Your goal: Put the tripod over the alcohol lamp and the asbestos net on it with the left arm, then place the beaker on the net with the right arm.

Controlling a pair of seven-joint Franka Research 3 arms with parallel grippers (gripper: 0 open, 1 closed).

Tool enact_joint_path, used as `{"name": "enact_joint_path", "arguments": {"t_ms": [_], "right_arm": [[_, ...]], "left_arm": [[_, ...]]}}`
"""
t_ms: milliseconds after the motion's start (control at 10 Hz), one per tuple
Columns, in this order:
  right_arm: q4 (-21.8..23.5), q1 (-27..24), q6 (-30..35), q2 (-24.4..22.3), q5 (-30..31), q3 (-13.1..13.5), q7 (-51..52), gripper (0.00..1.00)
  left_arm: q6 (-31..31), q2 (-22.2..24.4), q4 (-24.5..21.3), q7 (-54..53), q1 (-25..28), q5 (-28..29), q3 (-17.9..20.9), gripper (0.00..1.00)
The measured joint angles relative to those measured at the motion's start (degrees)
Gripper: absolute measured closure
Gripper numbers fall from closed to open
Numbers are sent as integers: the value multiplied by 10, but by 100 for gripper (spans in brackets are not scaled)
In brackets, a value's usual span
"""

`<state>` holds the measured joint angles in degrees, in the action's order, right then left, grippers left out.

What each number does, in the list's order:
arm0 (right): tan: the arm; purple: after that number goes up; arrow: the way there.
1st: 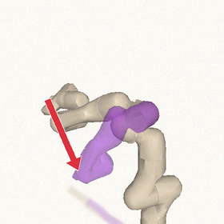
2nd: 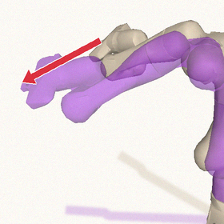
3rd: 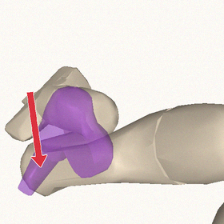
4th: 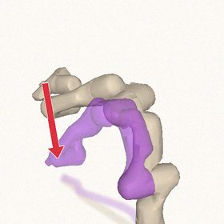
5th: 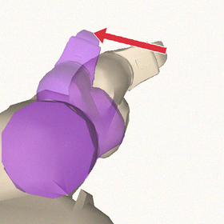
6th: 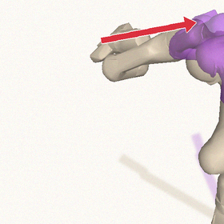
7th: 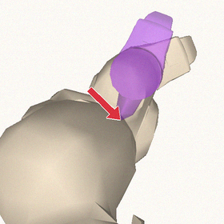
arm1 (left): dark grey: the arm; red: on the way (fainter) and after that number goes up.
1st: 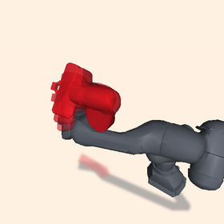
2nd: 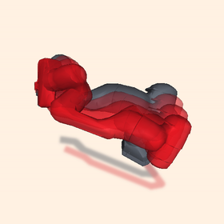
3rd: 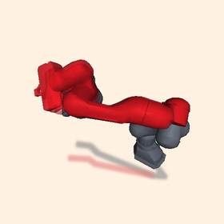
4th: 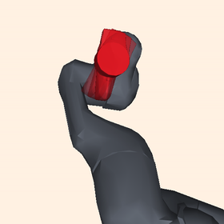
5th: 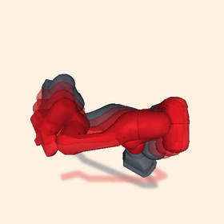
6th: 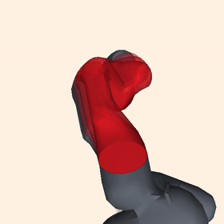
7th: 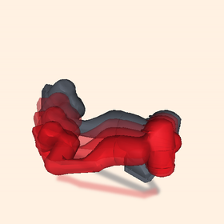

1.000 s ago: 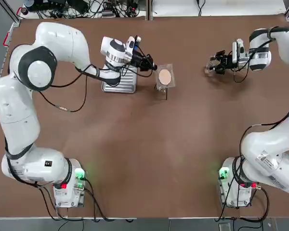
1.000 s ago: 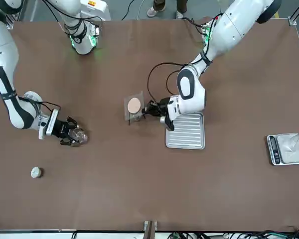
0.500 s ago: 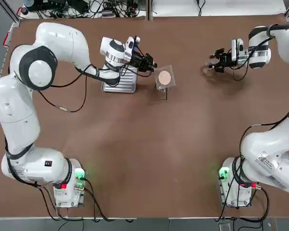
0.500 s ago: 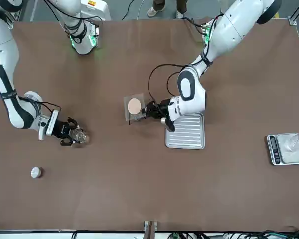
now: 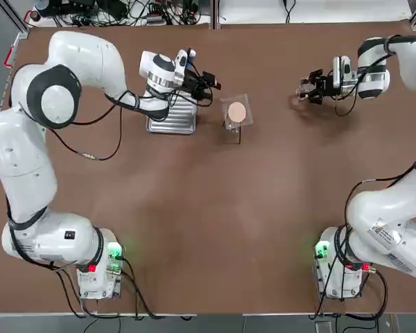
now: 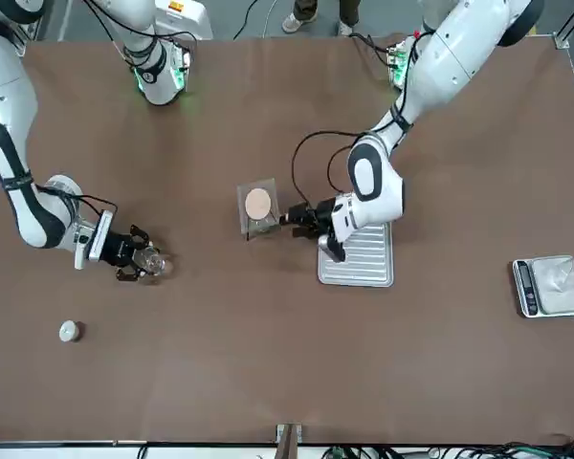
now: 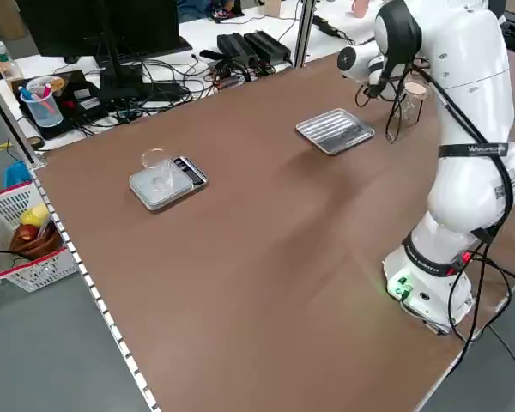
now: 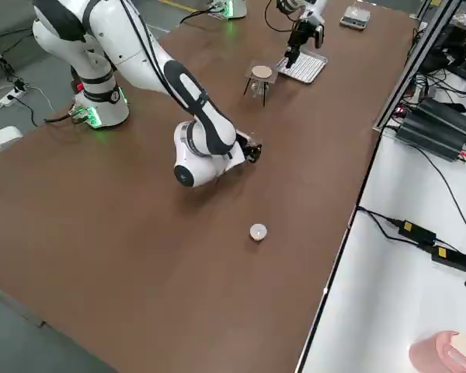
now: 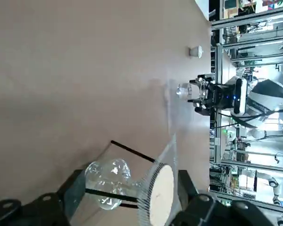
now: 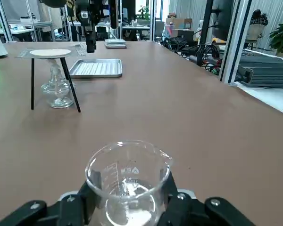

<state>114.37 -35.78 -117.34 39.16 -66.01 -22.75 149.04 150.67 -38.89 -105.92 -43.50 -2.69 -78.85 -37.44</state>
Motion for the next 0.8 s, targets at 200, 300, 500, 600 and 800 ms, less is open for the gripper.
{"name": "enact_joint_path", "arguments": {"t_ms": [200, 300, 500, 600, 800], "right_arm": [[0, 0, 0, -2, 0, 0, 0, 41], [0, 0, 0, -2, 0, 0, 0, 41], [0, 1, 0, -2, 0, 0, 0, 41], [0, 1, 0, -2, 0, 0, 0, 41], [0, 1, -1, -2, 0, 0, 0, 41]], "left_arm": [[1, 16, 0, 6, 9, 0, 16, 6], [1, 25, -1, 6, 19, 14, 24, 6], [-11, 40, -8, 9, 59, 82, 26, 6], [-26, 43, -9, 9, 75, 108, 26, 6], [-126, 59, -12, 32, 133, 211, 28, 6]]}}
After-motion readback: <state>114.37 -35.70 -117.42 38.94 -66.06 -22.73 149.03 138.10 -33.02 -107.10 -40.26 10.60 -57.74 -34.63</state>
